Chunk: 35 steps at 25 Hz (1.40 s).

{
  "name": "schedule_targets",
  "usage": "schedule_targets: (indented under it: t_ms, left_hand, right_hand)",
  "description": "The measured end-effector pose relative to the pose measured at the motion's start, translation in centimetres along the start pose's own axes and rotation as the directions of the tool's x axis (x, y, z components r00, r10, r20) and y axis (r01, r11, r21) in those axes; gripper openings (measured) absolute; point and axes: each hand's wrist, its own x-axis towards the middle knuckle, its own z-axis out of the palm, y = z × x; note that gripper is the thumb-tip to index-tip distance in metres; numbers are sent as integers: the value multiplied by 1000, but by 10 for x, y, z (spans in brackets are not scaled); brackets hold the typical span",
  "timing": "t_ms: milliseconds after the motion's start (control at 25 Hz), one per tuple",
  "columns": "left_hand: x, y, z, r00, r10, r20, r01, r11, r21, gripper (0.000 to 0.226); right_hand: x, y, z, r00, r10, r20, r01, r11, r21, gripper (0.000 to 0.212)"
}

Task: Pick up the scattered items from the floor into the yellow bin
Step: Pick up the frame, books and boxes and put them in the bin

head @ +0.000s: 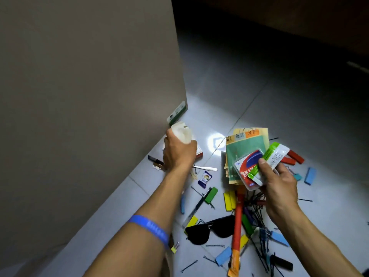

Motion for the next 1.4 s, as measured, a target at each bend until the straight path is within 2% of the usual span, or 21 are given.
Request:
schedule_targets:
  t_ms: [120,160,280,360,480,600,760,920,1000,1040,1120,1200,1240,1280,1320,1360,1400]
  left_hand:
    - [21,22,49,994,-107,11,103,977,184,72]
    - [29,20,53,991,-137,2,134,976,174,72]
    - [40,-1,36,976,-215,38,216,976,-23,70]
    - [27,-12,20,977,-190,102,204,967,-152,67]
    - [-22,-11,13,979,-80,190,149,911,-385,62]
    - [-90,32,15,963,97,252,58,838,-543,55]
    - [-194,110,37,826,332,456,29,783,-622,54]
    - [-319,182,73,602,485,635,1,795,-607,55]
    - [-370,205,98,501,524,688,-57,814,-578,53]
    - [-394,218,115,472,535,701,-91,820,-565,52]
    - [-427,245,148,469,523,712,-108,834,-541,52]
    - [-446,275,182,442,463,768,-100,877,-470,65]
    - [-448,286,198,392,396,830,-112,916,-384,82]
    - [-447,292,211,352,311,883,-145,950,-277,97]
    - [-445,293,222,340,265,902,-180,960,-214,100]
    - [-443,289,231,346,305,887,-232,944,-234,90]
    - [-441,282,236,355,418,836,-340,891,-301,74]
  right_hand:
    - [0,-1,-8,999,-30,26,32,998,-45,16]
    - [0,2,-12,999,-38,31,40,997,-70,16]
    - [-8,10,-19,999,-11,37,14,997,-75,18]
    - [-10,7,-21,998,32,55,-30,999,-36,22]
    - [-18,-13,-31,997,70,41,-75,990,120,29]
    - [-42,-56,-64,999,36,-18,-29,955,296,37]
    - [-91,-108,-148,978,1,-208,99,880,465,32]
    - [-136,-151,-277,890,-45,-454,314,783,537,37]
    - [-144,-161,-333,842,-54,-537,372,779,504,40]
    - [-143,-168,-357,821,-56,-568,391,779,490,40]
    - [-128,-183,-390,802,-64,-594,418,771,480,39]
    - [-103,-200,-416,791,-56,-609,399,802,445,39]
    - [-88,-206,-427,767,-34,-641,343,867,363,41]
    - [-76,-209,-439,724,-19,-689,222,953,207,47]
    - [-66,-208,-450,668,-34,-744,48,999,-2,55]
    - [-62,-204,-459,625,-99,-775,-93,975,-200,62]
    - [-61,-198,-464,618,-205,-759,-137,923,-360,65]
